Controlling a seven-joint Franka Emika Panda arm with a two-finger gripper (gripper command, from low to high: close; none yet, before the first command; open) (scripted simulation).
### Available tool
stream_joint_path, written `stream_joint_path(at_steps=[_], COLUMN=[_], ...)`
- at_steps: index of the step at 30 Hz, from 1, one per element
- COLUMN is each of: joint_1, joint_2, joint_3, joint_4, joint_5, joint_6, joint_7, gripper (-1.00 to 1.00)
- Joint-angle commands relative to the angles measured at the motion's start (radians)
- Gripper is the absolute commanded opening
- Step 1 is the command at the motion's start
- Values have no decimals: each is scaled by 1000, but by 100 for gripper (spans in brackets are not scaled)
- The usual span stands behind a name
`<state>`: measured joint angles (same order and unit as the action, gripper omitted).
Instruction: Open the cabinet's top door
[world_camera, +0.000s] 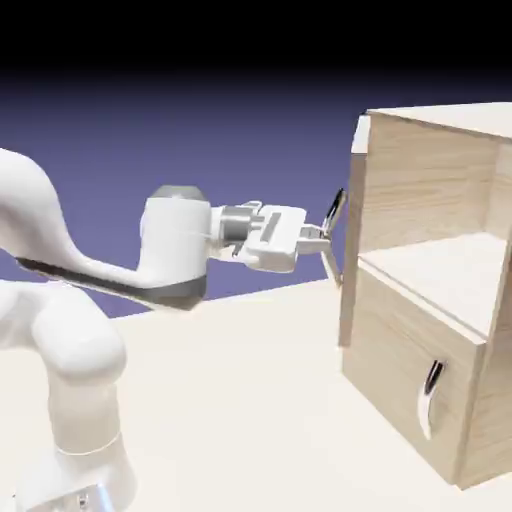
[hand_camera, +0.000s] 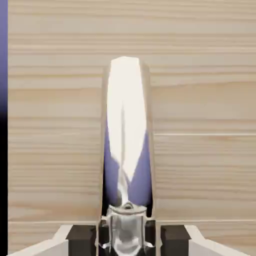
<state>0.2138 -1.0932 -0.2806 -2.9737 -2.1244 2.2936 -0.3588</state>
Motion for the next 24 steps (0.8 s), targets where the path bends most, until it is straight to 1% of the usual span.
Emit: stream_joint_path(at_steps=[1, 7, 13, 19, 24], joint_1=[1, 33, 89, 118, 83], joint_2=[-12, -53, -24, 95, 257], joint_3=[31, 222, 427, 644, 825], joint_4=[-11, -52, -40, 42, 177], joint_5=[42, 303, 564, 820, 1010], joint_6=[-23, -179, -362, -572, -768], joint_7=[-11, -63, -76, -47, 3], gripper=[-100, -100, -100, -100, -100])
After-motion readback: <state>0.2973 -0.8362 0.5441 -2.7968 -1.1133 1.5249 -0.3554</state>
